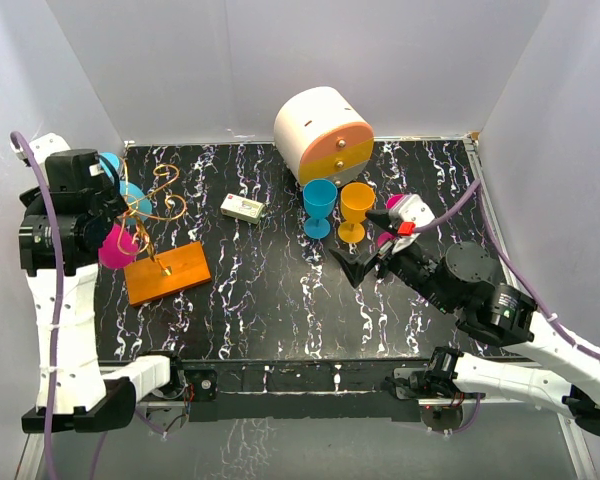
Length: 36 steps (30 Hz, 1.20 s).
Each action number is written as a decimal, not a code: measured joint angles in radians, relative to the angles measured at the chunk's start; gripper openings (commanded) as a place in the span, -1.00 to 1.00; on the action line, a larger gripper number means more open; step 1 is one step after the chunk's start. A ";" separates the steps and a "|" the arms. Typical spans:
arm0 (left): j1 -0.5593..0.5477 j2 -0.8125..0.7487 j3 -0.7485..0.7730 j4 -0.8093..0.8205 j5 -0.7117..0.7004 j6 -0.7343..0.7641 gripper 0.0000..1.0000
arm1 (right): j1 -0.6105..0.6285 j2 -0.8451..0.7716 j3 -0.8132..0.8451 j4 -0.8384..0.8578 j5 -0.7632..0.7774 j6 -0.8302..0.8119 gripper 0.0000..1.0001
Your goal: Take the wine glass off the wine glass rack
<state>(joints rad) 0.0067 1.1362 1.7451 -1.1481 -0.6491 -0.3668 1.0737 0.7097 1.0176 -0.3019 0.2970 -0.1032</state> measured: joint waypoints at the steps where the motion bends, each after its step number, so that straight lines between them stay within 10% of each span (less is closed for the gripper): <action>1: 0.000 -0.007 0.000 0.001 0.016 0.007 0.05 | 0.000 0.002 0.000 0.000 0.000 0.000 0.97; 36: -0.058 -0.293 0.012 -0.133 0.197 0.026 -0.03 | 0.000 0.124 0.037 -0.007 -0.069 0.253 0.97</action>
<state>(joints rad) -0.0517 0.8429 1.7569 -1.2812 -0.4519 -0.3405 1.0737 0.8341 1.0542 -0.3088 0.2283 0.1497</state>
